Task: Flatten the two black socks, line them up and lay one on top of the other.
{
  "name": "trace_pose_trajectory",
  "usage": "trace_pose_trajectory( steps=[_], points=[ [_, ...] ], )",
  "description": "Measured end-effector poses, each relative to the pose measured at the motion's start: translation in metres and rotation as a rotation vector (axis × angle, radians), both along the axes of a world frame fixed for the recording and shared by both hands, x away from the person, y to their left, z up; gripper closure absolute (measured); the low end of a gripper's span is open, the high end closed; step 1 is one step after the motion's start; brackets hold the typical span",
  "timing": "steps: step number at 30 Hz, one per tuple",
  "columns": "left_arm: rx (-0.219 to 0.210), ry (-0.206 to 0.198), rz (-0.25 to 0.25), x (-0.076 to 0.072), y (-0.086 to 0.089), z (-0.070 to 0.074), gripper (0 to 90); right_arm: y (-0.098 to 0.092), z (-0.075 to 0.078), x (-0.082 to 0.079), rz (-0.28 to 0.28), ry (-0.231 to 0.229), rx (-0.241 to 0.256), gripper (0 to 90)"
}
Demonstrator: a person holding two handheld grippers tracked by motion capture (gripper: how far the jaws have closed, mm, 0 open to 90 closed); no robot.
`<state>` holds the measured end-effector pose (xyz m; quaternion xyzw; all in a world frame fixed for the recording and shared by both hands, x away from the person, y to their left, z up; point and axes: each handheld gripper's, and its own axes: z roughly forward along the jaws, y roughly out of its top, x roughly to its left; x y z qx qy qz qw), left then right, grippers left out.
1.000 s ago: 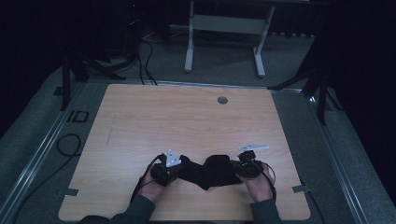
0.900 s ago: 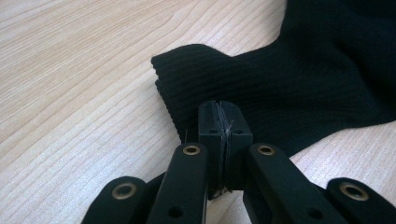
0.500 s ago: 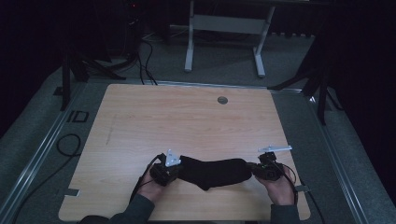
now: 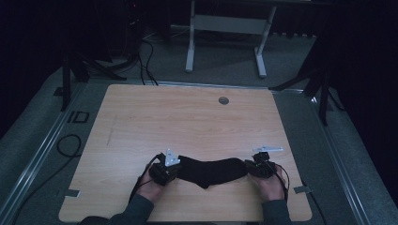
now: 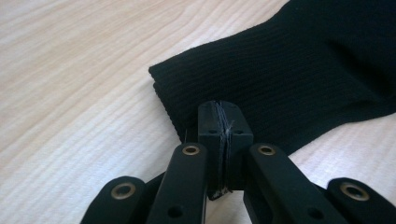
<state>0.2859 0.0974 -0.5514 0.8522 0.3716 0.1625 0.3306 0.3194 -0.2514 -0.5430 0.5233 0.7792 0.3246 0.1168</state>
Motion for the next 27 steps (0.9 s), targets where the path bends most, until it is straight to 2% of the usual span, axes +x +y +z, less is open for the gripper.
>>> trace_pose_trajectory(
  steps=[2, 6, 11, 14, 19, 21, 25, 26, 27],
  points=[
    [0.006, -0.008, 0.013, 0.001, 0.001, 0.0, 88.5, 0.002, 0.0, 0.001, -0.002, -0.008, 0.002, 74.8],
    [0.019, -0.011, 0.038, 0.004, 0.004, 0.001, 87.9, 0.004, 0.002, 0.001, -0.01, -0.039, 0.01, 64.3],
    [0.019, -0.011, 0.064, 0.006, 0.008, 0.001, 86.5, -0.003, 0.011, 0.0, -0.014, -0.096, 0.092, 53.2],
    [0.018, -0.006, 0.06, 0.007, 0.008, 0.002, 84.9, -0.006, 0.017, -0.002, -0.014, -0.124, 0.124, 51.0],
    [0.036, -0.014, 0.076, 0.007, 0.009, 0.002, 84.2, -0.011, 0.022, -0.004, -0.027, -0.154, 0.138, 50.2],
    [0.036, -0.009, 0.084, 0.008, 0.011, 0.002, 83.8, -0.016, 0.025, -0.006, -0.038, -0.166, 0.158, 49.9],
    [0.028, -0.006, 0.086, 0.009, 0.012, 0.002, 80.5, -0.021, 0.026, -0.006, -0.052, -0.168, 0.168, 49.6],
    [-0.02, -0.003, 0.076, 0.008, 0.015, 0.005, 73.5, -0.022, 0.024, -0.005, -0.054, -0.157, 0.161, 49.5],
    [-0.041, 0.001, 0.076, 0.008, 0.016, 0.007, 69.7, -0.022, 0.022, -0.005, -0.054, -0.152, 0.156, 49.4]
  ],
)
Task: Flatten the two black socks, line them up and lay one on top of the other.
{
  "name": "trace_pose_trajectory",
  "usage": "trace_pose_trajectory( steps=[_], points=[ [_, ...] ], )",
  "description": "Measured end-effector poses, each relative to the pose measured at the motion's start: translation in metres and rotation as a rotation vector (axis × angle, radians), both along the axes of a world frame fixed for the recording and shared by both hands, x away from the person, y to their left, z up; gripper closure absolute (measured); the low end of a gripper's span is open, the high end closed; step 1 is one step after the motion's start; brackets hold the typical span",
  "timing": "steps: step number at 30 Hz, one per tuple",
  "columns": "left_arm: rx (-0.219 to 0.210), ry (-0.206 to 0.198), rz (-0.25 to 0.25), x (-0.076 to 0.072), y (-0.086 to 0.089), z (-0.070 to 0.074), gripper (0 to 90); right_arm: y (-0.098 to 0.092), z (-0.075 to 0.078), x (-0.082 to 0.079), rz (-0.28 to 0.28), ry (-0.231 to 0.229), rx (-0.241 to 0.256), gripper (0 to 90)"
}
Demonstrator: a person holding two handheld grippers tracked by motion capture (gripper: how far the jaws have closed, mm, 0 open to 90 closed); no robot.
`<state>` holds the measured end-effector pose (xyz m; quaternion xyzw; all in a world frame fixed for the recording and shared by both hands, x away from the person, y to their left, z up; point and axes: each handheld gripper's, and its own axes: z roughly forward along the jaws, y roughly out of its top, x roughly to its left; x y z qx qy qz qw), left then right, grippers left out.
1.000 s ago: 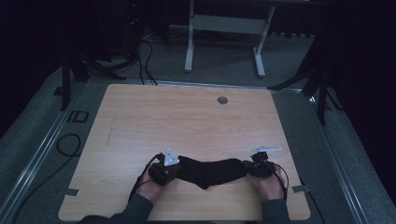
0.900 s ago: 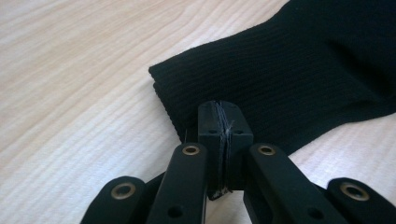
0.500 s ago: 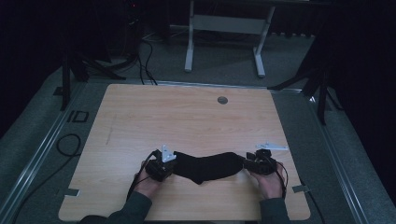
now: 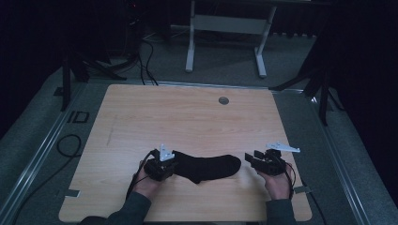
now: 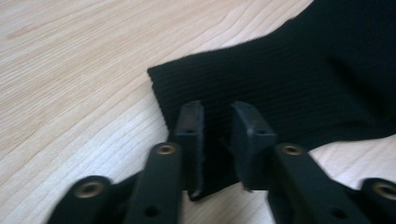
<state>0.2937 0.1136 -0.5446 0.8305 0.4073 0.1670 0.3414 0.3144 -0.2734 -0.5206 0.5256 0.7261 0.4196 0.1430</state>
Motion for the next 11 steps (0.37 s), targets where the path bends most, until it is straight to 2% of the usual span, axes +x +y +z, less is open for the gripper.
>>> trace_pose_trajectory(
  steps=[1, 2, 3, 4, 7, 9, 10, 11],
  points=[
    [0.0, 0.0, 0.0, 0.0, 0.0, 0.0, 66.9, 0.0, -0.001, 0.0, 0.003, 0.007, -0.006, 49.3],
    [-0.04, -0.005, 0.004, 0.0, 0.004, 0.003, 66.2, 0.001, -0.003, 0.001, 0.006, 0.011, -0.014, 49.2],
    [-0.04, -0.005, 0.004, 0.0, 0.004, 0.003, 64.9, 0.001, -0.003, 0.001, 0.006, 0.011, -0.014, 49.2],
    [-0.061, -0.016, 0.012, 0.0, 0.009, 0.008, 63.5, 0.002, -0.005, 0.001, 0.006, 0.019, -0.04, 48.9],
    [-0.094, -0.035, 0.036, 0.0, 0.019, 0.014, 61.7, 0.002, -0.008, 0.002, 0.004, 0.034, -0.06, 48.9],
    [-0.093, -0.038, 0.044, 0.0, 0.023, 0.016, 61.0, 0.002, -0.009, 0.002, 0.0, 0.037, -0.064, 48.9],
    [-0.091, -0.044, 0.065, 0.001, 0.028, 0.017, 61.0, 0.001, -0.01, 0.002, -0.01, 0.041, -0.07, 48.8],
    [-0.092, -0.045, 0.074, 0.002, 0.031, 0.017, 60.6, -0.001, -0.013, 0.003, -0.031, 0.039, -0.099, 48.5]
  ],
)
